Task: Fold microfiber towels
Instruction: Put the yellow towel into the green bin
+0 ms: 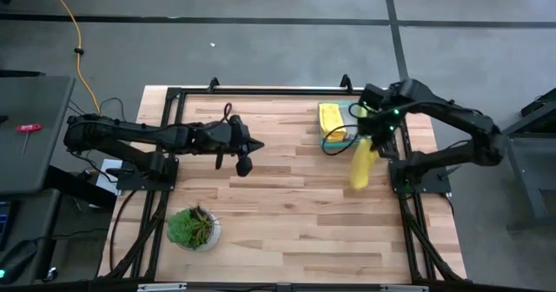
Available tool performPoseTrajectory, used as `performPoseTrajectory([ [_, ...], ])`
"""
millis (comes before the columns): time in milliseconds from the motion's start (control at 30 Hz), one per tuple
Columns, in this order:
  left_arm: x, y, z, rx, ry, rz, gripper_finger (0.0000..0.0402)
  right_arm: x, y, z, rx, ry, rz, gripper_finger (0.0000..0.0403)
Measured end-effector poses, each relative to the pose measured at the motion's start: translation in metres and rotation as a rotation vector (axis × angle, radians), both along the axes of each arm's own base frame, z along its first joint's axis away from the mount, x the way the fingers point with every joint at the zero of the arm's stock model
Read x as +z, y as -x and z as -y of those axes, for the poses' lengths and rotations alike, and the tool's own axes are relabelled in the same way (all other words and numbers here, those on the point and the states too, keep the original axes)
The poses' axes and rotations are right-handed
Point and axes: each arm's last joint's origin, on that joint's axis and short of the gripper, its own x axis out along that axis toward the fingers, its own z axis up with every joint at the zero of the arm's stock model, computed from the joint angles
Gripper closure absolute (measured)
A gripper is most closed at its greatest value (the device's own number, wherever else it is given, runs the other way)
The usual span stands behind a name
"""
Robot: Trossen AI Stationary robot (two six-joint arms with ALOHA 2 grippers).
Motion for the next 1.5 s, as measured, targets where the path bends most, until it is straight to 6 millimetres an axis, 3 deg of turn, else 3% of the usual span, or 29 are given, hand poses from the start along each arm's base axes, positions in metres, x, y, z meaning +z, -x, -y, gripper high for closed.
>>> performPoseTrajectory([
  [367, 0.0, 0.0, -0.001, 0.013, 0.017, 0.007, 0.0401, -0.017, -0.027, 0.074, 0.054, 0.212, -0.172, 0.0403],
  [567, 0.0, 0.0, -0.001, 0.013, 0.017, 0.006, 0.0401, -0.033, -0.038, 0.105, 0.037, 0.289, -0.149, 0.0403],
  [1067, -0.001, 0.0, 0.0, 0.01, 0.019, -0.002, 0.0401, -0.084, -0.066, 0.152, -0.03, 0.413, -0.241, 0.0403],
  [1500, -0.004, 0.003, 0.001, -0.001, 0.032, -0.048, 0.0401, -0.102, -0.07, 0.17, -0.078, 0.521, -0.331, 0.0403],
])
